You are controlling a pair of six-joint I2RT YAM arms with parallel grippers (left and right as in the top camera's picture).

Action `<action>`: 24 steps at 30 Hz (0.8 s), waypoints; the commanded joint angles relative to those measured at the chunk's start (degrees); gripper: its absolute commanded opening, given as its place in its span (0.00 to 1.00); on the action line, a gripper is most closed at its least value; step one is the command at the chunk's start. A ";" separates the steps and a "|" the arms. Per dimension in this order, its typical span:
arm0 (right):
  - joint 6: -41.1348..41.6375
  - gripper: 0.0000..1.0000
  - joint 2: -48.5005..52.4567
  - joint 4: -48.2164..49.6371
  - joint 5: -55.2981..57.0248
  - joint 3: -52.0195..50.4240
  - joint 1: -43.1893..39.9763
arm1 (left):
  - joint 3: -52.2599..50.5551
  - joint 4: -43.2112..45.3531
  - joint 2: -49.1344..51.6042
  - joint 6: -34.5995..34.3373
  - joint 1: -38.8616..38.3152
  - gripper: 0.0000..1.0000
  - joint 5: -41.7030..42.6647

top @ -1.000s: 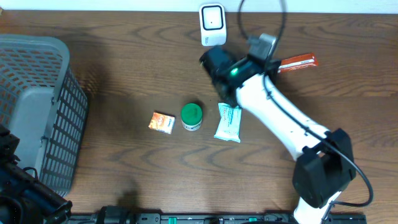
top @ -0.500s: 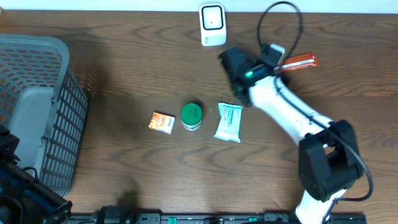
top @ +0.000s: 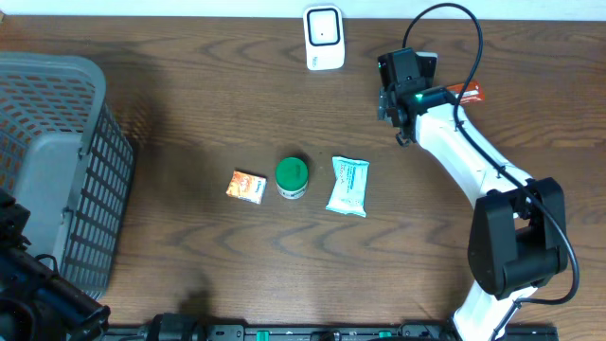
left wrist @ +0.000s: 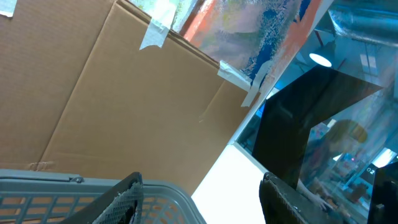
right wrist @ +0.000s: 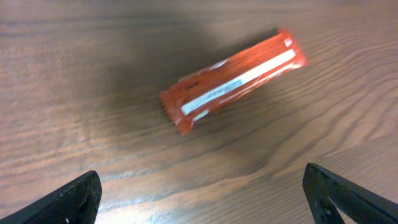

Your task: Scan the item barcode

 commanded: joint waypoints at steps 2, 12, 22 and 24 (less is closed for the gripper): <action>5.97 0.67 0.24 0.35 -12.00 0.61 -5.31 | -0.28 0.07 -0.13 -0.39 0.24 0.61 -0.13; 13.16 0.01 4.09 15.06 -19.28 0.59 -14.51 | -0.44 -0.13 -0.13 -1.42 0.24 0.61 -0.13; 14.16 0.01 16.11 33.53 -20.74 1.09 -17.81 | -1.14 -0.09 -0.13 -1.44 0.24 0.61 -0.13; 14.53 0.01 18.08 34.91 -20.72 1.88 -18.23 | -1.51 -0.07 -0.09 -1.44 0.24 0.61 -0.13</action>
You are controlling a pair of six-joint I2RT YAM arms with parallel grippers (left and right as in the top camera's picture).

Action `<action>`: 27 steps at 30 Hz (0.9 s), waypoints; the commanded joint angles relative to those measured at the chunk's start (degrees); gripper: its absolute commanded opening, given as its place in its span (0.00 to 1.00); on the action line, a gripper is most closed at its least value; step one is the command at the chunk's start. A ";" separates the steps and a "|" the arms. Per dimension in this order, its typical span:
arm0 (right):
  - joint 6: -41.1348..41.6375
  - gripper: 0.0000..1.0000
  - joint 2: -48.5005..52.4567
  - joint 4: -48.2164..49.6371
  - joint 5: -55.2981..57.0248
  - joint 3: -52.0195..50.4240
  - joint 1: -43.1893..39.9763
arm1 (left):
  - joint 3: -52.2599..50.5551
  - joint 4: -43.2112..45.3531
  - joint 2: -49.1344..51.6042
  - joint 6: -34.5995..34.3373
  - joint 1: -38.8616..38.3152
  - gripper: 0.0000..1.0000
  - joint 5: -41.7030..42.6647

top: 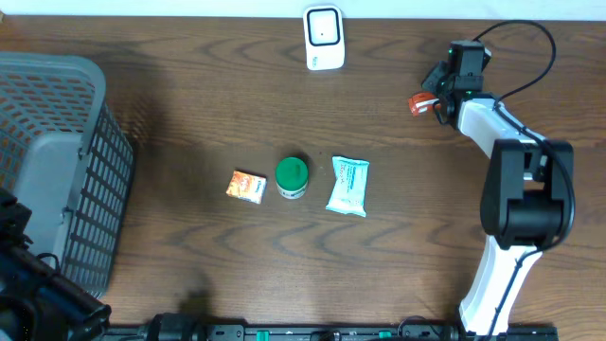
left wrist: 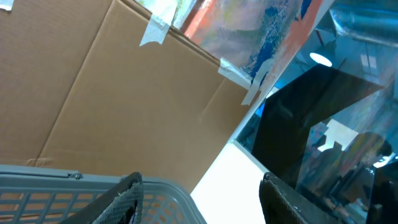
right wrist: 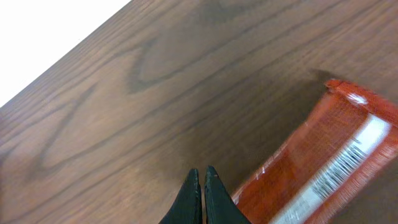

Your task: Scan the item barcode

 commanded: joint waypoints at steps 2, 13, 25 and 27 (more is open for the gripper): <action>1.42 0.01 4.59 1.38 -0.26 2.75 -1.75 | -1.25 0.20 -0.07 -0.31 0.24 0.61 -0.13; 2.69 0.01 4.52 -19.19 -8.48 2.84 -2.01 | -1.44 0.22 0.87 -0.57 0.26 0.61 -0.11; 1.31 0.01 1.16 -44.83 -23.47 2.97 4.63 | -1.44 0.37 1.01 -1.97 0.26 0.61 -0.13; 1.14 0.01 -1.86 -46.99 -23.28 3.06 5.44 | -1.44 0.37 1.01 -1.97 0.26 0.61 -0.13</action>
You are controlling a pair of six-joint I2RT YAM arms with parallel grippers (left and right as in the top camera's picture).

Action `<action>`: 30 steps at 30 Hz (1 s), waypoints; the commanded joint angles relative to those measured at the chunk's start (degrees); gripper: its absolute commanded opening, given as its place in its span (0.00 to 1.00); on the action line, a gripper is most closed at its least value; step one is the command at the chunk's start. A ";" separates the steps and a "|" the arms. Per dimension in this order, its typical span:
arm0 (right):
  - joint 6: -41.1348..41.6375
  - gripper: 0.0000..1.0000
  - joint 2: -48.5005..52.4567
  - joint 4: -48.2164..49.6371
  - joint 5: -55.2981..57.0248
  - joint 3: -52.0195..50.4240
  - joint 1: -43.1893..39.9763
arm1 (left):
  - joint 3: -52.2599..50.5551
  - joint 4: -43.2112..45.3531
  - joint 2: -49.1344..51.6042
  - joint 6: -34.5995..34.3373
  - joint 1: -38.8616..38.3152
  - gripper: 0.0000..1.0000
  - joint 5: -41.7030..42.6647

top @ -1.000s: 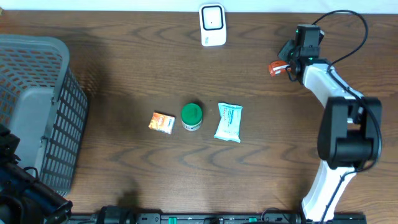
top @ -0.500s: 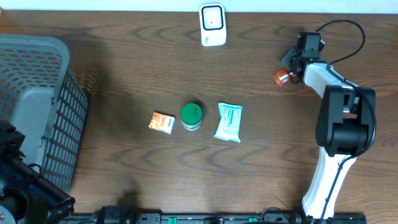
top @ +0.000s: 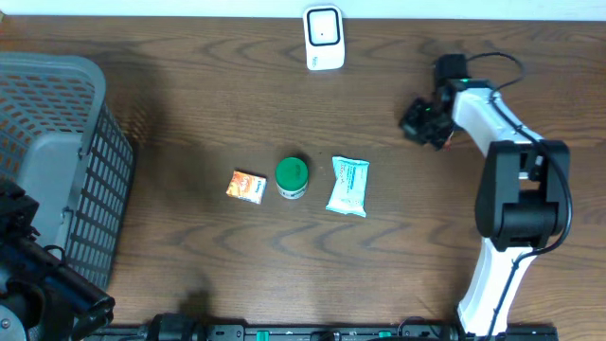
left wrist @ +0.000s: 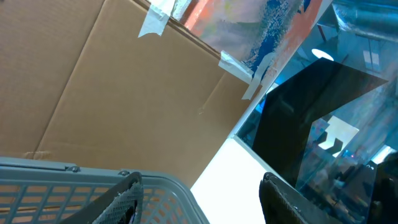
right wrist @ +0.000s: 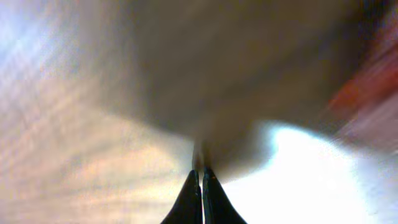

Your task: Scan the item barcode

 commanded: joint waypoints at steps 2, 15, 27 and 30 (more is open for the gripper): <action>-2.14 0.03 -4.87 -3.32 -1.60 -2.40 2.01 | -0.28 0.31 0.37 -0.31 0.26 0.61 -0.13; -0.63 0.01 -8.72 21.24 20.28 -2.40 -5.70 | -0.28 0.31 0.35 -0.31 0.26 0.61 -0.13; -0.39 0.01 0.35 37.81 22.84 -2.40 -8.35 | -0.28 0.31 0.39 -0.31 0.24 0.61 -0.13; -0.39 0.01 1.81 36.85 25.79 -2.40 -8.35 | -0.28 0.28 0.42 -0.31 0.24 0.61 -0.13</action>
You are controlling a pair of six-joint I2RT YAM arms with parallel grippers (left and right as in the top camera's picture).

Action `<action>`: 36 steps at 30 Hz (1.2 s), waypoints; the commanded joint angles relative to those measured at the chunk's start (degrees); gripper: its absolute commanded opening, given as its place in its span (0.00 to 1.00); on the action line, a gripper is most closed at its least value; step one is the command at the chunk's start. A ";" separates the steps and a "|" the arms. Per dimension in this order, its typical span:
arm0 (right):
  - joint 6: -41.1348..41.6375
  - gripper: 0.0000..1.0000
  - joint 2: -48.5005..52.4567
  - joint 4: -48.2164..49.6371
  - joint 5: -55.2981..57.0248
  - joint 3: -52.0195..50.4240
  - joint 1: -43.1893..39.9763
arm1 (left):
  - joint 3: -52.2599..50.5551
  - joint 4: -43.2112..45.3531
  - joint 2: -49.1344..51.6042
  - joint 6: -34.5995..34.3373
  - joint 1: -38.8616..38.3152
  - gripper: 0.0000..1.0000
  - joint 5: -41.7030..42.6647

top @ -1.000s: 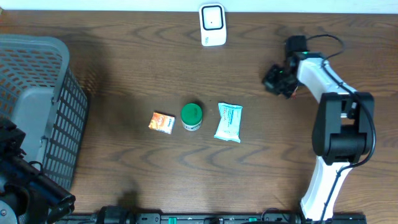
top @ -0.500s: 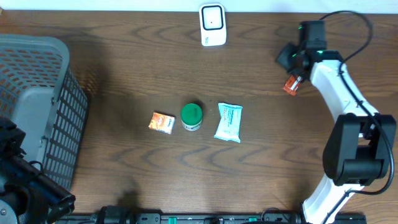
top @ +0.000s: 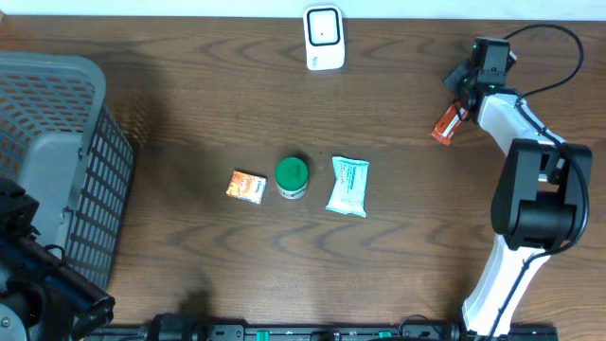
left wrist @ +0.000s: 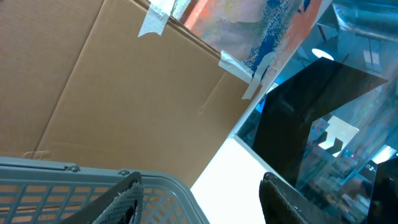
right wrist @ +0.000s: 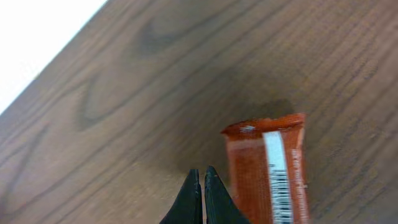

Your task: Scan the item barcode

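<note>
The orange snack bar (top: 447, 123) lies flat on the brown table, its white barcode strip (right wrist: 281, 180) facing up. My right gripper (right wrist: 202, 194) is shut on nothing, its tips just left of the bar and level with its near part. In the overhead view the right gripper (top: 464, 90) sits just behind the bar at the far right. The white scanner (top: 323, 38) stands at the back edge, well left of the bar. My left gripper (left wrist: 199, 205) is open and empty, pointing upward past the basket's rim.
An orange packet (top: 247, 186), a green-lidded jar (top: 292, 177) and a light blue wipes pack (top: 348, 186) lie in a row mid-table. A grey mesh basket (top: 47, 161) fills the left side, with the left arm (top: 28, 284) below it.
The right gripper has moved from over the bar's spot back toward the far right edge. The bar, hidden then, now shows lying a little further right, barcode strip up.
First the right gripper was open above the bar near the back right. Then it was shut beside the bar, which lay further left. Then it was low and blurred over the bar. Now the bar lies turned, further forward. The left arm stayed put.
</note>
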 commanded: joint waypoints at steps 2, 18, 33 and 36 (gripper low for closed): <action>0.42 0.01 2.01 -2.03 6.10 0.09 -0.13 | -0.28 0.26 0.33 -0.31 0.24 0.61 -0.13; -5.70 0.01 1.99 -23.30 -10.45 0.09 0.96 | -0.28 0.31 0.33 -0.33 0.24 0.61 -0.13; -29.00 0.01 0.94 -45.35 -17.18 0.09 9.18 | -0.28 0.33 0.31 -0.31 0.26 0.61 -0.13; -29.24 0.01 -1.53 -48.94 -17.03 0.09 10.80 | -0.28 0.33 0.31 -0.31 0.26 0.61 -0.13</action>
